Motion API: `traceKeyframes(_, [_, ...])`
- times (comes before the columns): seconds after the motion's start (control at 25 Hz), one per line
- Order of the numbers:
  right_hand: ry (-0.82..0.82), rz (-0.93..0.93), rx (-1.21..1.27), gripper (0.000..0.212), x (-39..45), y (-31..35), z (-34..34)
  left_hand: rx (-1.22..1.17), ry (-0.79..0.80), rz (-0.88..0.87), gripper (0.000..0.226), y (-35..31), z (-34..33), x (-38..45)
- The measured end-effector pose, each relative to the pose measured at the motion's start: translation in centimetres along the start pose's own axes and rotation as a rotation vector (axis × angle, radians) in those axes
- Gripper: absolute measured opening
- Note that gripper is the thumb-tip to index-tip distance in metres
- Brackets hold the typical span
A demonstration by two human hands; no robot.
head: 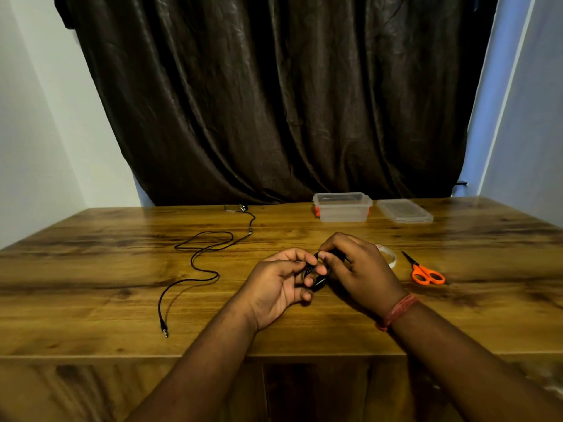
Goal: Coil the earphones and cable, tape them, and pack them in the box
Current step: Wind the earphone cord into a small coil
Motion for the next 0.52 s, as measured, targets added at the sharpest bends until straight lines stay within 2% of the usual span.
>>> traceKeyframes(0.24, [0.016,-0.005,-0.014,0.005,-0.01,-0.03,-0.02,0.013,-0.021,-0.001,0.028,-0.13,-0.04,-0.1])
traceKeyframes(0.52, [0.041,-0.037,0.032,0.004,-0.04,-0.41,-0.08,-0.087,0.009,0.02,0.024,-0.15,-0.22,-0.22])
Point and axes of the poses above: each hand's wrist, its own x-axis towards the middle knuckle, its own z-axis out of the back of the hand, y = z × x, the point moved 1 cm from there along x, towards the middle knuckle, and after that the axes turned 3 degrees about -z, right-handed, at the moved point
